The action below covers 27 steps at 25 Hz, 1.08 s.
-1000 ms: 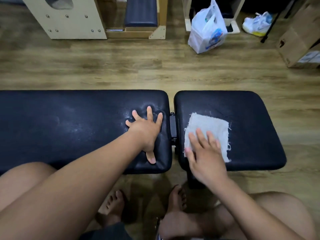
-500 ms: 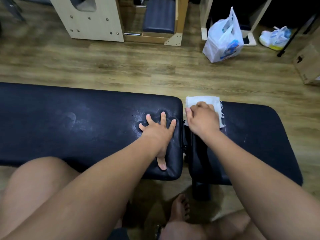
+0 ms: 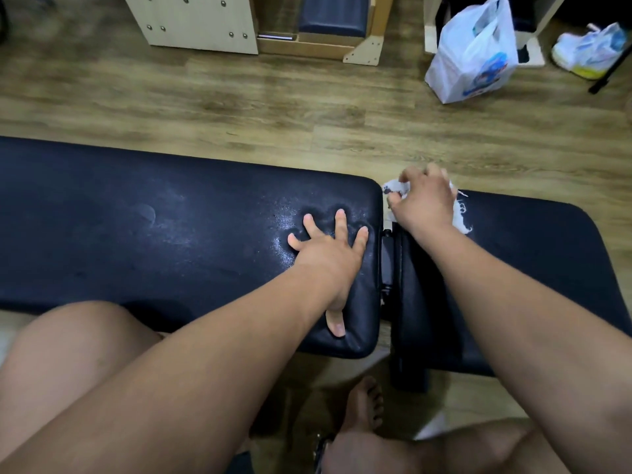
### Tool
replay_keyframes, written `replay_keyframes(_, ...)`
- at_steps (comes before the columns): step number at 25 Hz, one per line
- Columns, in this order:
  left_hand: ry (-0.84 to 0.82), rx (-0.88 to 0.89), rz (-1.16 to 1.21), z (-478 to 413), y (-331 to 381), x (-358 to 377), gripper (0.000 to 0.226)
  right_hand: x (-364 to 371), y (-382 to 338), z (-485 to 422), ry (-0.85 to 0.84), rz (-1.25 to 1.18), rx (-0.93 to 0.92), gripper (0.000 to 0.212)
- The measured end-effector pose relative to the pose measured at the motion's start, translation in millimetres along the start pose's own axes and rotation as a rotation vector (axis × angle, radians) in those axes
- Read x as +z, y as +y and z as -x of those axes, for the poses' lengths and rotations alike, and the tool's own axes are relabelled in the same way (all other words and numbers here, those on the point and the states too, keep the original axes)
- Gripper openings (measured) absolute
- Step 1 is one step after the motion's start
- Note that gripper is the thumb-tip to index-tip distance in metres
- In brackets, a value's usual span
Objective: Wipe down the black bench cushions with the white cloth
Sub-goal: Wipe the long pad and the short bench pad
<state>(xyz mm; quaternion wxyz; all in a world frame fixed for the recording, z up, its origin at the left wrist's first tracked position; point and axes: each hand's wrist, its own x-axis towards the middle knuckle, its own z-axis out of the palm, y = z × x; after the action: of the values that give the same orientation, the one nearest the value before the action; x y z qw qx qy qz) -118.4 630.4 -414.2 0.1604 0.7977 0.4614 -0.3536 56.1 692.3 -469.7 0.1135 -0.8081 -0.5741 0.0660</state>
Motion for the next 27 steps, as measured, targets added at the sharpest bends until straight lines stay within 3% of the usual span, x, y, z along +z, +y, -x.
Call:
replay_keyframes(3,0.007,-0.006,-0.014,1.2,1.3,2.2,0.166,-0.9,-0.3,3.7,-0.035,0.053,-0.07,0.029)
replay_keyframes(5,0.027,-0.006,-0.028,-0.4,1.8,3.3,0.167,0.1,12.8,35.2,0.001,0.07,-0.262,0.028)
replay_keyframes(9,0.01,-0.015,-0.01,-1.9,3.3,2.5,0.167,-15.5,45.2,53.4,-0.091,0.125,-0.676,0.039)
replay_keyframes(11,-0.002,-0.01,-0.009,-2.3,2.5,0.6,0.167,-19.8,36.3,19.6,-0.152,0.23,-0.671,0.043)
replay_keyframes(14,-0.005,-0.013,0.016,-1.7,0.4,0.1,0.168,-12.8,6.8,-26.7,-0.28,0.271,-0.316,0.034)
replay_keyframes(15,-0.007,-0.017,0.011,-1.1,0.5,0.3,0.168,-10.1,4.5,-26.1,-0.286,0.276,-0.294,0.033)
replay_keyframes(19,0.003,-0.012,-0.024,-4.5,2.1,2.1,0.169,-21.9,34.7,34.2,-0.247,0.088,-0.758,0.032)
replay_keyframes(21,-0.001,-0.013,-0.012,-5.1,2.0,1.3,0.169,-24.2,44.6,28.6,-0.275,0.076,-0.829,0.029)
replay_keyframes(24,-0.009,-0.015,-0.018,-4.0,2.2,-0.3,0.168,-17.6,32.8,-11.6,-0.229,0.146,-0.565,0.045)
replay_keyframes(27,-0.018,-0.014,-0.019,-3.2,0.6,-0.6,0.168,-4.9,32.4,-10.6,-0.18,0.09,-0.258,0.044)
